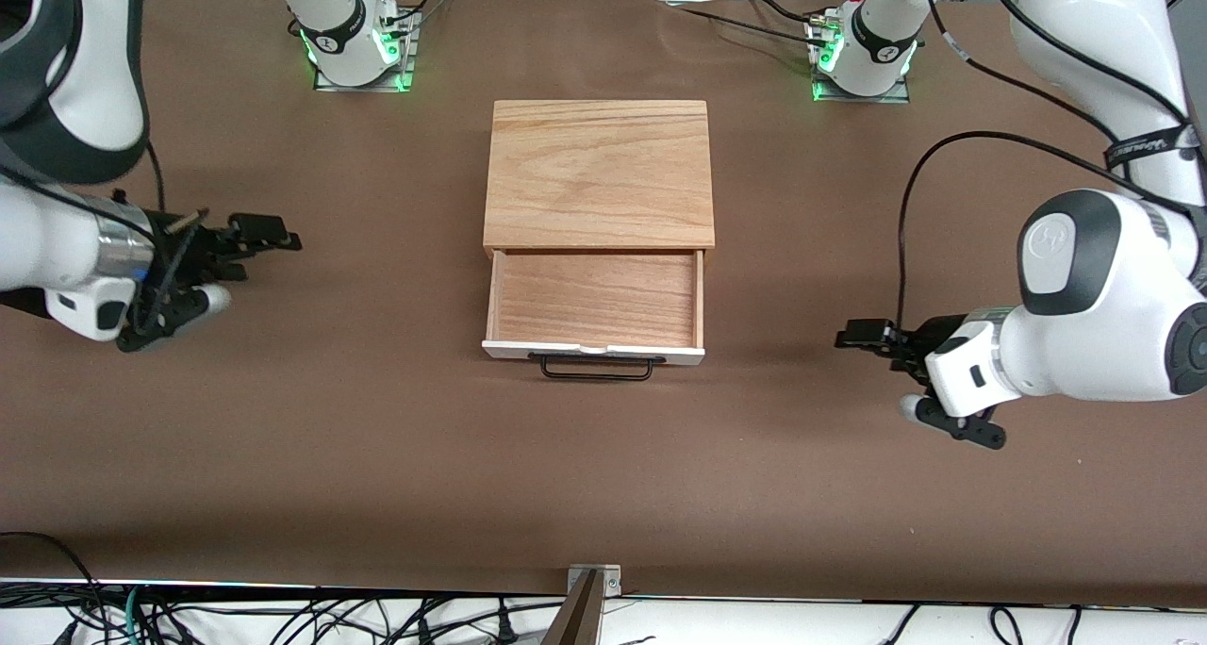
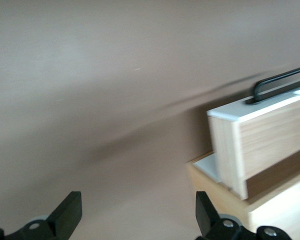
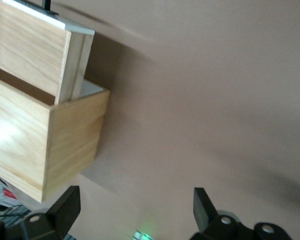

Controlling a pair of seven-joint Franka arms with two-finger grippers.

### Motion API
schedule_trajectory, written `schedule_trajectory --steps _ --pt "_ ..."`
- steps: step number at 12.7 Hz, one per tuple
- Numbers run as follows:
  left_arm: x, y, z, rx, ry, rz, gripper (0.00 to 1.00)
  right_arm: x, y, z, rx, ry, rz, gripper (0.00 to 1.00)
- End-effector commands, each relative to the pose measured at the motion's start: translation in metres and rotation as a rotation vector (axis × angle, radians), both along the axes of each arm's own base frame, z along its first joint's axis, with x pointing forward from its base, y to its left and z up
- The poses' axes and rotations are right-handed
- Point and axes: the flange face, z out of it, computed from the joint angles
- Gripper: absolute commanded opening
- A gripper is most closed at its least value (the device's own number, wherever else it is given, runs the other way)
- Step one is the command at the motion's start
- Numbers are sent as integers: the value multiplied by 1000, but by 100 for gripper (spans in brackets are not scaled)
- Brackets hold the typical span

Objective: Pull top drawer with both arms simultaneously

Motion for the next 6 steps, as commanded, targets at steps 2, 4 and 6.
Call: schedule_trajectory --steps 2,4,6 --pt "-14 30 52 130 -43 -2 100 -36 14 32 -191 9 25 100" --pt "-20 39 75 180 -77 -1 100 -50 12 31 -243 34 -57 100" --pt "-30 44 87 234 -52 -16 100 -63 -7 18 -238 3 -91 100"
